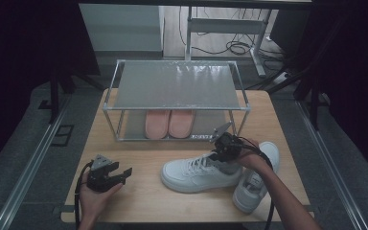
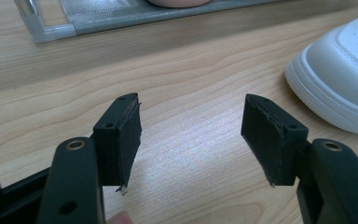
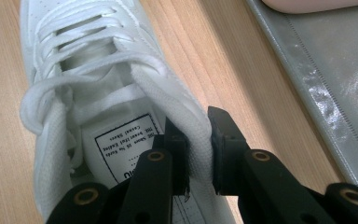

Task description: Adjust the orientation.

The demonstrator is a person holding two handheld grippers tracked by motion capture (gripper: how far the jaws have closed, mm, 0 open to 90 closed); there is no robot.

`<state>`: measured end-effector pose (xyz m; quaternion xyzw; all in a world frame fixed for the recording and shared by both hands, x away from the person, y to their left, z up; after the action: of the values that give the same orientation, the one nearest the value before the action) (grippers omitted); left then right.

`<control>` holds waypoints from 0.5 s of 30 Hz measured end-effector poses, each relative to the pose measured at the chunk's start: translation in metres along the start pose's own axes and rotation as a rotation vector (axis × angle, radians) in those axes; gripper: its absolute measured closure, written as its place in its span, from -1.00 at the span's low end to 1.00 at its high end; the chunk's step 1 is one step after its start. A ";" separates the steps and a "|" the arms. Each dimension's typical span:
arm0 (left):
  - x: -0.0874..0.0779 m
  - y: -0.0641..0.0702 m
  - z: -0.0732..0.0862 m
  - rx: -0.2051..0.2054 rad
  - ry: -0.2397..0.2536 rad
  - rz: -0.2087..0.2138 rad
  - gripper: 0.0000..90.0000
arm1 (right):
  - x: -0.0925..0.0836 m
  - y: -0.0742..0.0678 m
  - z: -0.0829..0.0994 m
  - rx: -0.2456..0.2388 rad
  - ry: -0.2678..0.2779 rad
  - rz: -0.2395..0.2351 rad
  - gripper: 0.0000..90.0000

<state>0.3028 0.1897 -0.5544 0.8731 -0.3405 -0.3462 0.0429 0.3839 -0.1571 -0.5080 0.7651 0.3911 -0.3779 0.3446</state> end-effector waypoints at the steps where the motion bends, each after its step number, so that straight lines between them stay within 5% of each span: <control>1: 0.000 0.000 0.000 0.000 0.000 0.000 -0.15 | -0.001 0.000 0.000 -0.001 0.003 0.001 0.77; 15: -0.001 -0.001 0.000 -0.005 0.005 -0.002 -0.15 | -0.015 0.005 -0.008 0.022 0.042 0.030 0.80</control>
<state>0.3028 0.1916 -0.5537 0.8743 -0.3386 -0.3447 0.0453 0.3840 -0.1580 -0.4902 0.7823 0.3826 -0.3609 0.3338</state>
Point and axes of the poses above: each handheld gripper's, and its own axes: x roughly forward along the jaws, z roughly out of its underside, y roughly to its right, the point moved 7 cm from there along x, roughly forward along the jaws, and after that the axes turned 13 degrees about z, right-handed, at the moved point
